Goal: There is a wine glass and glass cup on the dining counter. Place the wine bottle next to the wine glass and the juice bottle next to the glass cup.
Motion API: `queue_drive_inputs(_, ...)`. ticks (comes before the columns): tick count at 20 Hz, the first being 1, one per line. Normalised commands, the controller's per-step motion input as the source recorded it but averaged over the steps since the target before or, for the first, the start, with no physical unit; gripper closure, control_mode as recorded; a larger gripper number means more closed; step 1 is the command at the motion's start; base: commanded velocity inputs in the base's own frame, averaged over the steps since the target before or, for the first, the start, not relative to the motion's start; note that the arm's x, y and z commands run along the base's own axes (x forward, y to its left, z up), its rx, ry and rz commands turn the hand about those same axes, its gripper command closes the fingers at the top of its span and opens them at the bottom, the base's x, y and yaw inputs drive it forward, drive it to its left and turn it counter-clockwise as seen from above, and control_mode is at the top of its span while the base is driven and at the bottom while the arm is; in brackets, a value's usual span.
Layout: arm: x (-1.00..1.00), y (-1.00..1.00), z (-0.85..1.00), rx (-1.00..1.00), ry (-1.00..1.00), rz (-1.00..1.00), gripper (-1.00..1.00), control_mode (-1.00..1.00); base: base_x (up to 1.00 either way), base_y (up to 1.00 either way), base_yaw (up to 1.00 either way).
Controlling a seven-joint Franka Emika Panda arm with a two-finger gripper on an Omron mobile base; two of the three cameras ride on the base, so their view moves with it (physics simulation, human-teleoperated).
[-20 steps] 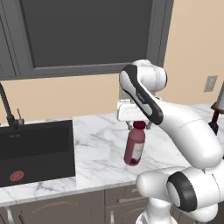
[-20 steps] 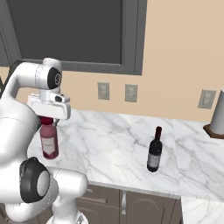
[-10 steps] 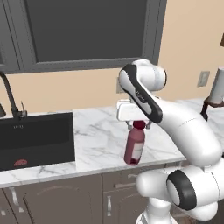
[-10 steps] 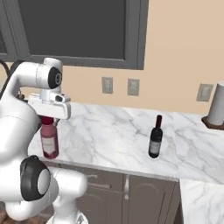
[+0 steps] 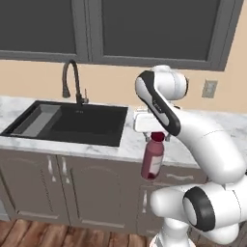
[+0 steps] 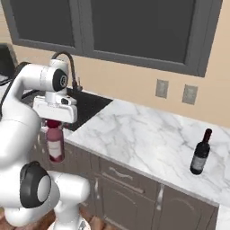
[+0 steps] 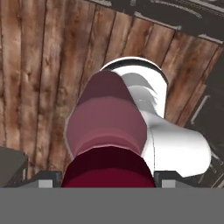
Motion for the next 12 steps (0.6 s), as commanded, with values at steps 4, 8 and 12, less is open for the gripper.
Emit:
queue_drive_inputs(4, 0.00, 0.00, 0.00, 0.00, 0.00, 0.00, 1.00, 1.00, -0.28, 0.16, 0.75)
queue_drive_inputs(8, 0.00, 0.00, 0.00, 0.00, 0.00, 0.00, 1.00, 1.00, -0.16, 0.15, 0.84)
queue_drive_inputs(12, 0.00, 0.00, 0.00, 0.00, 0.00, 0.00, 1.00, 1.00, -0.08, 0.15, 0.84)
